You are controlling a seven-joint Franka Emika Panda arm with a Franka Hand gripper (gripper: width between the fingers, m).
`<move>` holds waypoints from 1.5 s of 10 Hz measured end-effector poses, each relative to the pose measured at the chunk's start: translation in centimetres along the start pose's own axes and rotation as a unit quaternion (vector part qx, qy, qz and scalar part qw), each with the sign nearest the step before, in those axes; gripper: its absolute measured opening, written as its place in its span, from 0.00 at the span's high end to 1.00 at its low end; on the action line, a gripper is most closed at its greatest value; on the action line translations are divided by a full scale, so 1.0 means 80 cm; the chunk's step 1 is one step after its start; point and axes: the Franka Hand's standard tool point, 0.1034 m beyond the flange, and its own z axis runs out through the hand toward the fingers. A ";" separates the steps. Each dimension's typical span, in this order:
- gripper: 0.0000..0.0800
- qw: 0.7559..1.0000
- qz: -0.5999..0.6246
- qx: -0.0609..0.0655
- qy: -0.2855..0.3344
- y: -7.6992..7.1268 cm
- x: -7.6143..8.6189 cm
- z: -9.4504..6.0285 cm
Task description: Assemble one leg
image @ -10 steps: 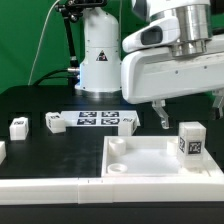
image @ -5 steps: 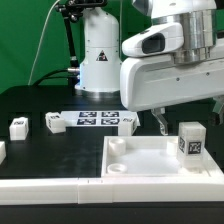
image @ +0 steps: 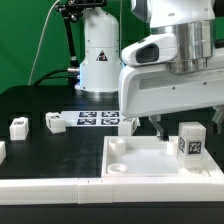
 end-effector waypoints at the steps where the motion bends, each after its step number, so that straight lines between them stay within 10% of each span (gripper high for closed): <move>1: 0.19 1.000 -0.002 0.000 0.001 0.002 0.001 0.000; 3: 0.22 1.000 -0.006 0.000 0.001 0.002 0.001 0.000; 6: 0.64 1.000 -0.006 0.000 0.001 0.002 0.001 0.000; 15: 0.63 0.956 0.294 0.000 -0.014 0.002 0.003 -0.001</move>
Offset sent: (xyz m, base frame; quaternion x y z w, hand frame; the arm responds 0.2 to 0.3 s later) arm 0.0000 0.0000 0.0000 0.0000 0.0000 0.0000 1.0000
